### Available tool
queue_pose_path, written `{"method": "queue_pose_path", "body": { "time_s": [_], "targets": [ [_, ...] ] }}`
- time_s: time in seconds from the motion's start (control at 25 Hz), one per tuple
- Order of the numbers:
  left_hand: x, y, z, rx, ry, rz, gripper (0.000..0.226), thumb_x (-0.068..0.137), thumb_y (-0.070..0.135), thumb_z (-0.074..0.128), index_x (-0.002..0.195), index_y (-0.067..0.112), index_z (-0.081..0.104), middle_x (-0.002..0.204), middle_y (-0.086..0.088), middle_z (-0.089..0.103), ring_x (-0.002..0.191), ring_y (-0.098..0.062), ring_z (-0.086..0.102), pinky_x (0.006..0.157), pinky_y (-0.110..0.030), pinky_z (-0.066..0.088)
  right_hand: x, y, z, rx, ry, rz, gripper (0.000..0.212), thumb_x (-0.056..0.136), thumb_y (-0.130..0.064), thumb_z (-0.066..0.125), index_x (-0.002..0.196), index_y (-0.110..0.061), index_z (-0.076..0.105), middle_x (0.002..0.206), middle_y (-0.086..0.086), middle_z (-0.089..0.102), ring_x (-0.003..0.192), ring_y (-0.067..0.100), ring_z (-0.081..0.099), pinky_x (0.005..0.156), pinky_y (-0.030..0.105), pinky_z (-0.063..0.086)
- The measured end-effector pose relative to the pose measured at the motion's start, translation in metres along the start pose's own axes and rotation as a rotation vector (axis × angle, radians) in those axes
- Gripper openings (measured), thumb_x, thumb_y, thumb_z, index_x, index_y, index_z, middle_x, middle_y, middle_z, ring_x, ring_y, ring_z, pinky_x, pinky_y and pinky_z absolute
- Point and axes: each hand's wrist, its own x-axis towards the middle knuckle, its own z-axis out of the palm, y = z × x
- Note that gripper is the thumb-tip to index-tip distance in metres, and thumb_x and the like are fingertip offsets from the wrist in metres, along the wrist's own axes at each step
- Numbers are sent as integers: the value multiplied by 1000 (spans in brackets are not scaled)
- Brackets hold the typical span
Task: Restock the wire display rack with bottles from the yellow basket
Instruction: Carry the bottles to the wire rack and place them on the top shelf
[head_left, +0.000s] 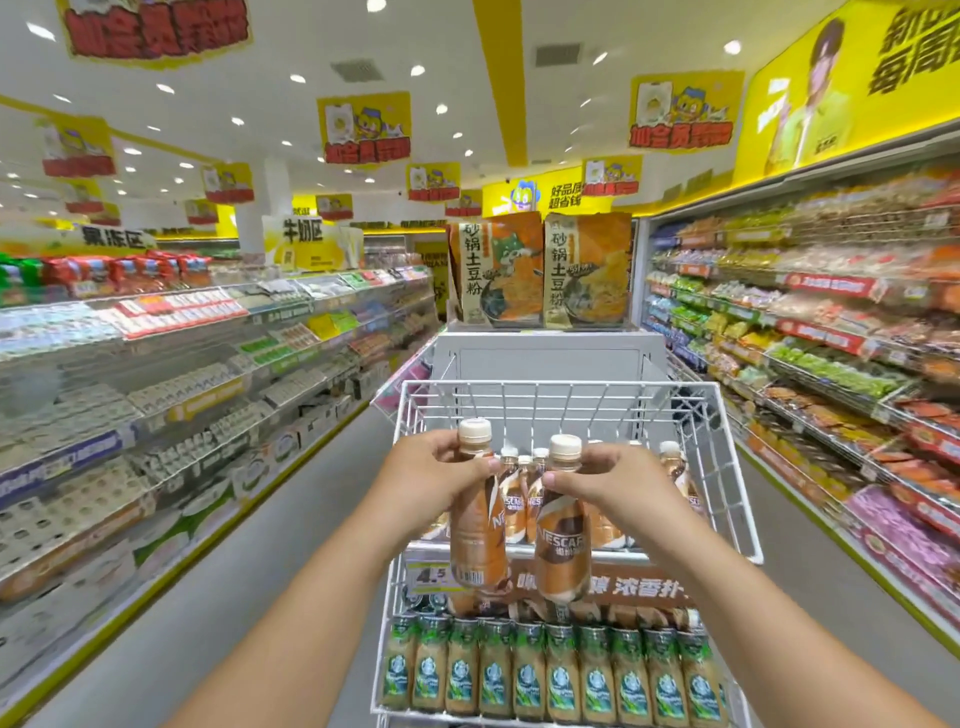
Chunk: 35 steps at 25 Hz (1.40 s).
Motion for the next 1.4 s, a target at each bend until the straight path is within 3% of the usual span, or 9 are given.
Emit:
{"method": "queue_pose_path", "body": {
  "time_s": [0.2, 0.48, 0.76, 0.92, 1.08, 1.16, 1.24, 1.28, 1.4],
  "targets": [
    [87, -39, -19, 1, -152, -6, 18, 85, 16, 81, 102, 16, 77, 90, 9, 79, 71, 6, 71, 55, -7, 49, 60, 1, 34, -15, 66, 69, 17, 79, -30, 89, 92, -23, 81, 86, -10, 81, 84, 6, 76, 65, 17, 53],
    [163, -81, -15, -22, -261, -64, 18, 85, 16, 81, 102, 20, 76, 83, 10, 79, 61, 4, 69, 53, -11, 48, 128, 29, 54, -122, 116, 201, 41, 73, -48, 89, 103, -21, 78, 89, -8, 81, 88, 9, 76, 76, 28, 57],
    [206, -117, 13, 39, -265, -123, 19, 86, 27, 81, 104, 23, 76, 82, 8, 77, 45, 6, 58, 45, -10, 43, 170, 57, 62, -171, 104, 319, 25, 79, -35, 88, 93, -16, 80, 82, -4, 81, 79, 14, 79, 88, 39, 61],
    [216, -131, 24, 56, -239, -190, 16, 83, 37, 82, 95, 28, 77, 84, 17, 78, 78, -7, 75, 74, -32, 61, 185, 70, 69, -335, 91, 364, 31, 75, -44, 89, 80, -17, 77, 70, -7, 76, 65, 8, 67, 62, 27, 49],
    [218, -138, 36, 150, -211, -178, 16, 83, 37, 82, 81, 26, 70, 76, 15, 72, 63, 1, 63, 56, -17, 44, 189, 71, 72, -500, 79, 373, 37, 76, -46, 87, 72, -19, 63, 67, -7, 64, 59, 7, 54, 53, 25, 37],
    [217, -142, 42, 159, -218, -191, 20, 84, 36, 81, 98, 25, 71, 101, 7, 72, 79, -5, 65, 66, -19, 45, 189, 70, 77, -600, 95, 368, 37, 79, -47, 84, 74, -19, 60, 68, -5, 62, 60, 7, 51, 51, 26, 35],
    [217, -147, 45, 153, -220, -197, 67, 82, 39, 83, 138, 15, 57, 137, -3, 62, 113, -17, 63, 86, -23, 43, 190, 73, 85, -657, 128, 355, 39, 82, -49, 81, 80, -15, 62, 73, 0, 65, 58, 9, 50, 51, 26, 38],
    [217, -149, 46, 152, -211, -175, 78, 81, 40, 83, 147, 14, 48, 145, -4, 57, 122, -20, 59, 89, -25, 42, 189, 74, 88, -685, 139, 350, 40, 83, -50, 80, 82, -14, 62, 74, 1, 64, 58, 11, 50, 52, 27, 40],
    [214, -150, 47, 138, -160, -133, 77, 81, 42, 82, 146, 20, 47, 143, 0, 57, 112, -15, 58, 86, -26, 43, 185, 75, 96, -729, 136, 346, 48, 91, -47, 73, 118, -8, 65, 96, 5, 71, 78, 18, 67, 67, 30, 55]
  ]
}}
